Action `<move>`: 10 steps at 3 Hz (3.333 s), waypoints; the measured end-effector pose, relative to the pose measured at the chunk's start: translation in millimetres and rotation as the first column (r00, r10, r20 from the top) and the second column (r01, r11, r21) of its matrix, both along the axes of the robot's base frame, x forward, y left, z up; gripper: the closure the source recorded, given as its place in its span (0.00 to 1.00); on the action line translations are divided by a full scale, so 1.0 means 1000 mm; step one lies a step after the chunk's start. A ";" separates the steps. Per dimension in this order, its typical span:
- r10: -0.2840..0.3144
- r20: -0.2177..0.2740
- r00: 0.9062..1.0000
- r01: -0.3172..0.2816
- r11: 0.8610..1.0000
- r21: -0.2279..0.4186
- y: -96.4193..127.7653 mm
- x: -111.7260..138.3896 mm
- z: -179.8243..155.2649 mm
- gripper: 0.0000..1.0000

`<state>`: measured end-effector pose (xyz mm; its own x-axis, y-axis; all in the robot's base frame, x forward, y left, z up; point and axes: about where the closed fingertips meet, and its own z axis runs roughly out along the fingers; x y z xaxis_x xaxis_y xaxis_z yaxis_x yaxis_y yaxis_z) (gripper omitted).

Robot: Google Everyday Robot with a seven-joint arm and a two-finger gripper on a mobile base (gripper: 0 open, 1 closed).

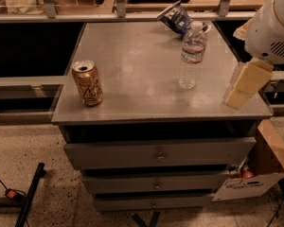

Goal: Pick water bottle

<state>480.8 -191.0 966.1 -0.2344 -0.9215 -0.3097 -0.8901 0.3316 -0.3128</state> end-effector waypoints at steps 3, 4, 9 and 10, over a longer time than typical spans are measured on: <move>-0.140 0.077 0.987 0.101 0.919 0.382 -0.026 0.100 -0.009 0.00; -0.095 0.039 0.995 0.064 0.870 0.489 -0.008 0.124 -0.019 0.00; 0.057 0.041 0.997 -0.070 0.728 0.682 0.040 0.140 0.003 1.00; 0.060 0.046 0.997 -0.075 0.727 0.683 0.040 0.140 0.006 1.00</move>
Offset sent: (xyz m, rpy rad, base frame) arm 0.1147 -0.0532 -0.0020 0.4367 -0.1613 -0.1941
